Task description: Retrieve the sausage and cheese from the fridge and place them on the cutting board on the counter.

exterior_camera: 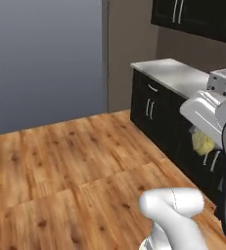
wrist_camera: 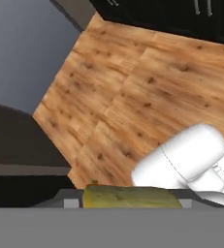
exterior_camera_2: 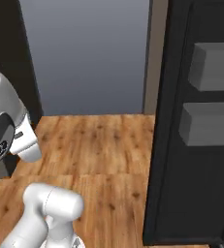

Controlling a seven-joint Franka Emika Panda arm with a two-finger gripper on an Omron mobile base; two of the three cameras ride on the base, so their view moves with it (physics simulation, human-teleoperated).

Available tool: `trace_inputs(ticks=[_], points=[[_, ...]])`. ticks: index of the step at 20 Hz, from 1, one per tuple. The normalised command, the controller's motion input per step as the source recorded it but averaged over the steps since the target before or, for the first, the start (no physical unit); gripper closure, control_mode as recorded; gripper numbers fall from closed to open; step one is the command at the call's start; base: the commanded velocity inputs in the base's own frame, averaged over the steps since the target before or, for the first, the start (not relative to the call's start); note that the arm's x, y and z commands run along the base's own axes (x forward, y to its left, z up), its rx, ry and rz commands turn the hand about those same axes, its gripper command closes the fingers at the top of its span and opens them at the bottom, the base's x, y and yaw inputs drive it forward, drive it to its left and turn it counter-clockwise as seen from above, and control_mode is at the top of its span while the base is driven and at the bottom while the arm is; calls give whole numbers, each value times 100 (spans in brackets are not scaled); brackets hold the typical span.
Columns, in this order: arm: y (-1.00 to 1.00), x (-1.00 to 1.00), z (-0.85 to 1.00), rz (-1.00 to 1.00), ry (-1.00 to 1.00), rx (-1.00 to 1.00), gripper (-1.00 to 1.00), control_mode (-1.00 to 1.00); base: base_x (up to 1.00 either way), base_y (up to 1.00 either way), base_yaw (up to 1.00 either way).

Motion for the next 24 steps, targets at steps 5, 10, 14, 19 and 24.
trace_inputs(ticks=[5,10,14,19,24], points=[[0,0,0,0,0,0,100,100,-13,77,75],[0,0,0,0,0,0,100,100,0,88,68],[0,0,0,0,0,0,100,100,0,49,77],[0,0,0,0,0,0,100,100,79,84,38],[0,0,0,0,0,0,100,100,87,100,29]])
